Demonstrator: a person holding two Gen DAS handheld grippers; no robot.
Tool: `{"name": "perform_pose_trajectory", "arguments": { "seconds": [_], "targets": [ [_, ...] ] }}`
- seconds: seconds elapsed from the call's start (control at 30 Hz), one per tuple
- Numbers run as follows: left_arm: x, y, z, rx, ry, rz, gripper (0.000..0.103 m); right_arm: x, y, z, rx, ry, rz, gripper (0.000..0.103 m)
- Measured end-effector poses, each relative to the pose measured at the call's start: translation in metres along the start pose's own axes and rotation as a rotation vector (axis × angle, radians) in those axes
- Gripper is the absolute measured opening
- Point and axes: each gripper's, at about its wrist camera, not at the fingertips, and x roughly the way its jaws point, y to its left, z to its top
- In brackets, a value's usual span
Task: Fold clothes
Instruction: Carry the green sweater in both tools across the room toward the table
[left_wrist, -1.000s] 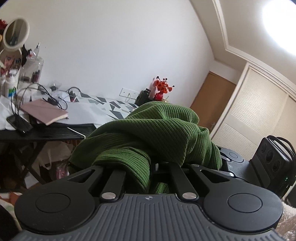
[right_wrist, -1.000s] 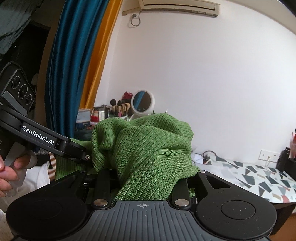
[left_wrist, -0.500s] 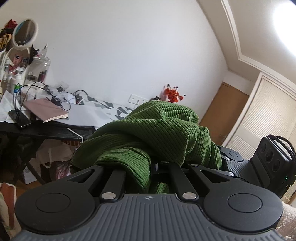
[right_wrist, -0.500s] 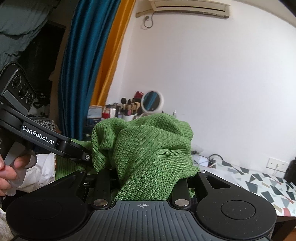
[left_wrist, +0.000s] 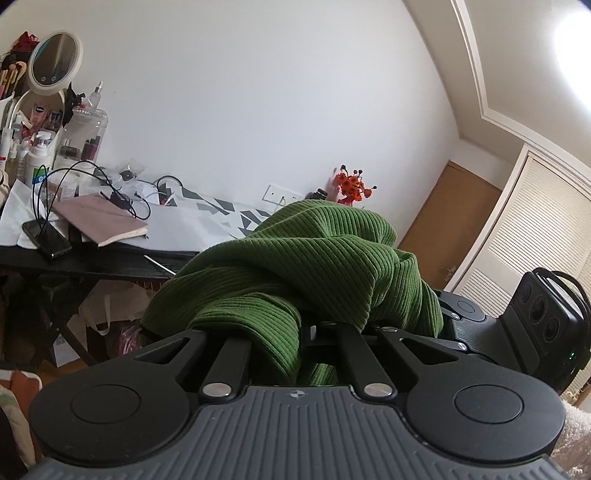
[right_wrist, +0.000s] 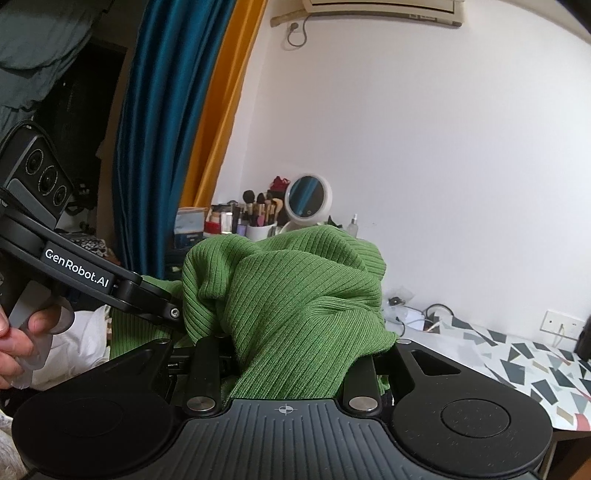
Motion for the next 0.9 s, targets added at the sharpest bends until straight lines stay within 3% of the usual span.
{"name": "perform_pose_trajectory", "arguments": {
  "seconds": [0.3,0.9],
  "targets": [
    [0.010,0.032,0.018,-0.009,0.016,-0.027,0.004,0.042,0.005,0.014,-0.004,0.021,-0.028,0.026],
    [0.036,0.055,0.035,-0.003,0.046,-0.057,0.004,0.075,0.002,0.015,0.009,0.046,-0.074,0.026]
  ]
}}
